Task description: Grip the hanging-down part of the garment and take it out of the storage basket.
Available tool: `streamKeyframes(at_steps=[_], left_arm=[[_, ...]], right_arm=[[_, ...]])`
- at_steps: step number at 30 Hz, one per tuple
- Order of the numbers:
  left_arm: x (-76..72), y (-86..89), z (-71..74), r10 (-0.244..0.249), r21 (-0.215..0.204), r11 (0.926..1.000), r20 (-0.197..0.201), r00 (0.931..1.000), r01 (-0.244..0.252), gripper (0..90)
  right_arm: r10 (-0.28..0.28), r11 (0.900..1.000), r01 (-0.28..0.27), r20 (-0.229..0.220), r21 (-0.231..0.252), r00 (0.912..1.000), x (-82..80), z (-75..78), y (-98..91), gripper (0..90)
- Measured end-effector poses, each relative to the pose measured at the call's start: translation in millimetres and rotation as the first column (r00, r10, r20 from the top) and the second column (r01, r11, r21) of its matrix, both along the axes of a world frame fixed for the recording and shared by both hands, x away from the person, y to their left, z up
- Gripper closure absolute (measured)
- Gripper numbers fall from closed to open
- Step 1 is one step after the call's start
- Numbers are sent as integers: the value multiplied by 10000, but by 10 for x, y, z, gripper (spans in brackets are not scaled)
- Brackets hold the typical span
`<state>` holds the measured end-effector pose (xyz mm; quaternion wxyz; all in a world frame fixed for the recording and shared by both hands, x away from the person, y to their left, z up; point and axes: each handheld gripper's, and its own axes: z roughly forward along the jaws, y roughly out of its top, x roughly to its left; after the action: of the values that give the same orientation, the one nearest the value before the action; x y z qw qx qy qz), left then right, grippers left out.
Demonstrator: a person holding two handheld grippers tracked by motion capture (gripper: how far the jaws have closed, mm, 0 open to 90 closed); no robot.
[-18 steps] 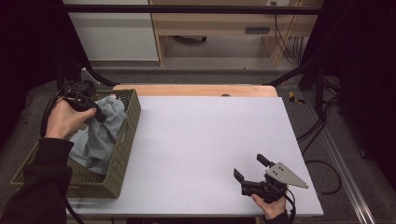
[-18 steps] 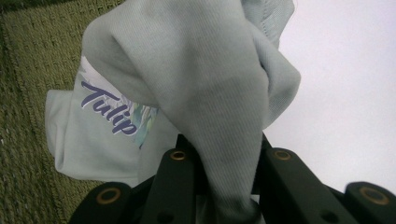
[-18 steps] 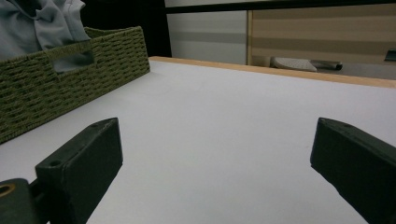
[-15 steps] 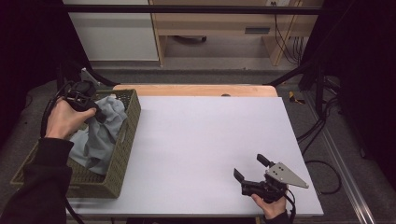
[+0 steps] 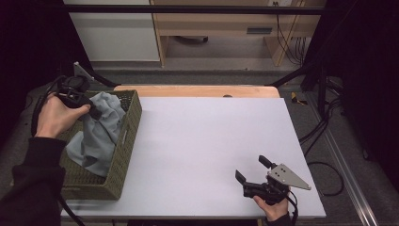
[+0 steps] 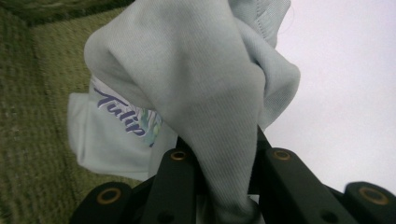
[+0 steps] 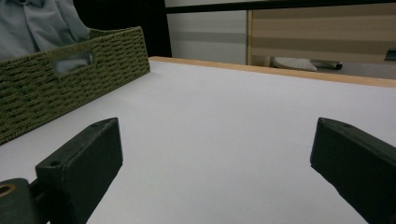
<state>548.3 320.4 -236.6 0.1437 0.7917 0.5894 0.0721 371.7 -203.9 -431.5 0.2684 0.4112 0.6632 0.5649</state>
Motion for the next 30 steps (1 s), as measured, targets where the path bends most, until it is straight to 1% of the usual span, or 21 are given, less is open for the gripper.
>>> streamKeyframes(at_steps=[2,5,7,8,13,16,19,20,21,23,24,27,30], left_arm=[[-31,22,95,29,2,10000,175,9998,-29,788],[-78,57,239,79,-23,10000,382,9992,-78,788],[-117,74,343,106,85,9999,506,9987,-111,788],[-132,82,382,86,120,9999,559,9984,-92,788],[-235,137,656,203,-39,9998,1095,9938,-200,789],[-283,147,782,190,-14,9998,1298,9914,-190,789],[-321,150,885,169,-50,9999,1508,9884,-164,789],[-321,150,885,169,-50,9999,1508,9884,-164,789],[-336,147,932,142,-94,9999,1579,9874,-129,789],[-346,136,979,59,-86,10000,1659,9861,-45,789],[-347,128,997,56,-109,9999,1690,9856,-38,789],[-348,104,1034,14,-153,9999,1760,9844,13,789],[-338,70,1051,-27,-174,9998,1776,9841,59,789]], right_arm=[[90,10000,-90,35,-33,10000,4,-1,-1,27],[63,10000,-63,-22,-68,10000,6,-7,0,26],[31,10000,-31,-40,-32,10000,7,-7,5,26],[104,9999,-104,-1,-64,9999,6,-6,0,26],[64,10000,-64,-30,-7,10000,10,-4,5,26],[118,9999,-118,-3,-30,9999,12,-4,7,26],[96,10000,-96,-77,-24,9999,13,-4,13,27],[117,9999,-117,-27,-25,9999,17,-8,16,27],[132,9999,-132,-32,-29,9999,17,-8,19,26],[162,9999,-162,-69,-5,9998,18,-3,32,27],[230,9997,-230,20,-22,9997,25,-1,39,27],[340,9994,-340,-10,-22,9994,39,20,89,29],[656,9978,-656,14,57,9978,79,52,189,30]])
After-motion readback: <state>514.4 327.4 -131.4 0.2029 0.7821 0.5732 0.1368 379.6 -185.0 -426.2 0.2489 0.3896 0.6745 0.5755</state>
